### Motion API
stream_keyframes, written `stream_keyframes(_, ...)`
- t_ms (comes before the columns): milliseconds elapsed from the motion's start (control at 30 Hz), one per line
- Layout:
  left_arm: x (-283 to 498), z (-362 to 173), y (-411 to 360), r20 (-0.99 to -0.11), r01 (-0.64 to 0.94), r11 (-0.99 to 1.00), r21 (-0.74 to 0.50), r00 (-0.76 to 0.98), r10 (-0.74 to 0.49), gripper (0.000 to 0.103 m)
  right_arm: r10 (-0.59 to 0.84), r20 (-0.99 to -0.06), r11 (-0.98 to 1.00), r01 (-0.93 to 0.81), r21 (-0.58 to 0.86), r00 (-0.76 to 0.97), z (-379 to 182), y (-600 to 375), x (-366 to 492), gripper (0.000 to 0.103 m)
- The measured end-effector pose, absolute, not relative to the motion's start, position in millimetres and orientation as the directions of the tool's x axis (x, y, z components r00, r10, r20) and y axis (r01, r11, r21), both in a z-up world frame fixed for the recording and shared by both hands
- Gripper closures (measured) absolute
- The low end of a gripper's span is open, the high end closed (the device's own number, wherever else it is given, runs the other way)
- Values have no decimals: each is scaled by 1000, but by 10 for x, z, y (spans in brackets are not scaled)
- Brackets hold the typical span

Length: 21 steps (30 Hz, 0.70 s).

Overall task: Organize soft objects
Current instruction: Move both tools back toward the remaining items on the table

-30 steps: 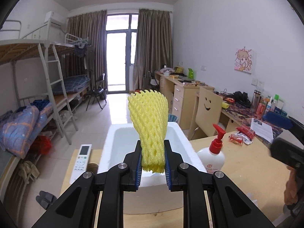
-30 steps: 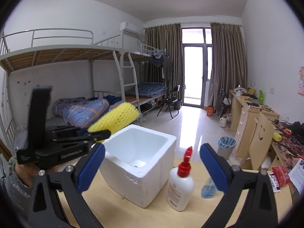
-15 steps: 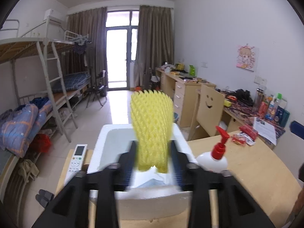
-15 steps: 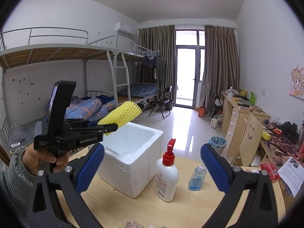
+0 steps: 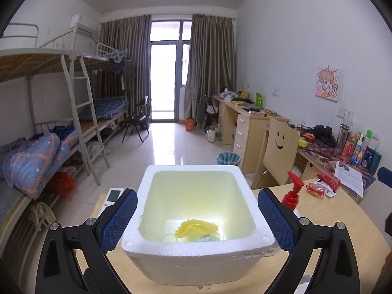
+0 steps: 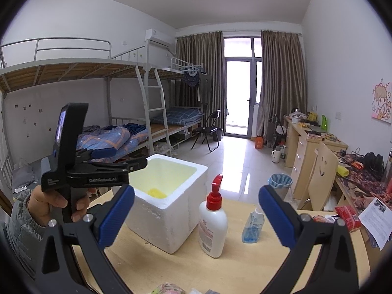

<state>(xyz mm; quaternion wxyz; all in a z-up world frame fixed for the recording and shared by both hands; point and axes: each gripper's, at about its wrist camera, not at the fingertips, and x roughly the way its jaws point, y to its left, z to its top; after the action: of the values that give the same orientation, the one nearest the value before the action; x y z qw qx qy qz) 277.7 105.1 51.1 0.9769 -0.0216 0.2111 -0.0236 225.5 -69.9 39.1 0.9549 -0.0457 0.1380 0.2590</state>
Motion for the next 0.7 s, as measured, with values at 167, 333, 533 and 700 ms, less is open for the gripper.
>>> stream_keyframes(167, 2610, 602, 1017, -389, 25, 999, -46, 921, -41, 1, 484, -281, 862, -507, -12, 829, 408, -716, 2200, 1)
stream_keyframes(333, 2338, 746, 970, -348, 36, 999, -36, 936, -46, 1, 483, -271, 863, -504, -10, 833, 457, -752, 2065, 1)
stream_keyframes(533, 1963, 886, 901, -314, 47, 999, -21, 948, -51, 1, 483, -240, 864, -503, -24, 842, 559, -802, 1801, 1)
stream_keyframes(700, 1675, 967, 841, -292, 50, 999, -10, 955, -51, 1, 482, -209, 866, -499, -36, 851, 632, -861, 1523, 1)
